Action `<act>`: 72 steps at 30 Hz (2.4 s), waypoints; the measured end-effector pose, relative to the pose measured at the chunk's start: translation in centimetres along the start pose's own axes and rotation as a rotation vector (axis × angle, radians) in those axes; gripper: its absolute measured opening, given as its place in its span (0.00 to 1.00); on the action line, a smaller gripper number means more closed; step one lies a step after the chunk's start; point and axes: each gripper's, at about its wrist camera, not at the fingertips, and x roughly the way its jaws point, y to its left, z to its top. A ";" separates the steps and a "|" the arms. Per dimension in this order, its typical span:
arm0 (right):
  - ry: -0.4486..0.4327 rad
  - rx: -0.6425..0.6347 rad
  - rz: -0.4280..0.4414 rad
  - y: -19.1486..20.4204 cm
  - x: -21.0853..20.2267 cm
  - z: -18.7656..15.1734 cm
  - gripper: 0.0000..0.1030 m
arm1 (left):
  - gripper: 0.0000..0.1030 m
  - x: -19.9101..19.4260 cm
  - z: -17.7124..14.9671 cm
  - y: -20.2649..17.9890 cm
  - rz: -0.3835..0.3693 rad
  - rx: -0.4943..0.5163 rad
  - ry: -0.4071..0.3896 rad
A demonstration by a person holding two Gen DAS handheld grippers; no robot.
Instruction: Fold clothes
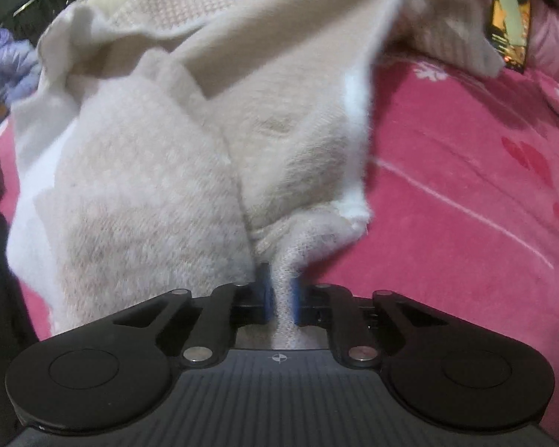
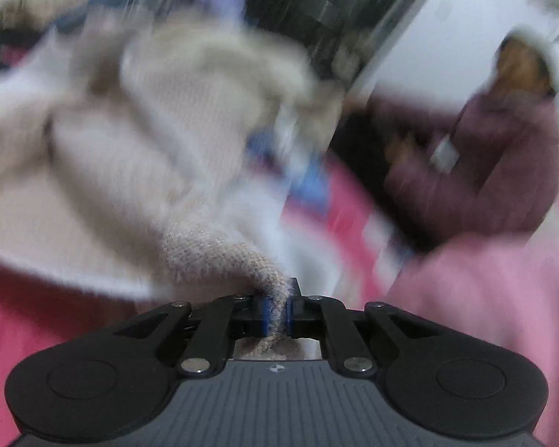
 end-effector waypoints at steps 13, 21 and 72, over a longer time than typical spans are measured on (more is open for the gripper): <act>-0.203 -0.375 0.535 8.2 -9.7 -2.3 0.62 | 0.05 -7.2 -0.3 2.8 -0.157 -0.166 -0.229; -0.371 -0.621 0.433 21.0 -4.9 -1.9 0.22 | 0.04 -9.4 -1.2 2.3 -0.205 -0.176 -0.215; 0.148 0.293 1.106 25.2 0.9 10.2 0.56 | 0.35 -6.4 -12.3 7.7 -0.056 -0.700 -0.085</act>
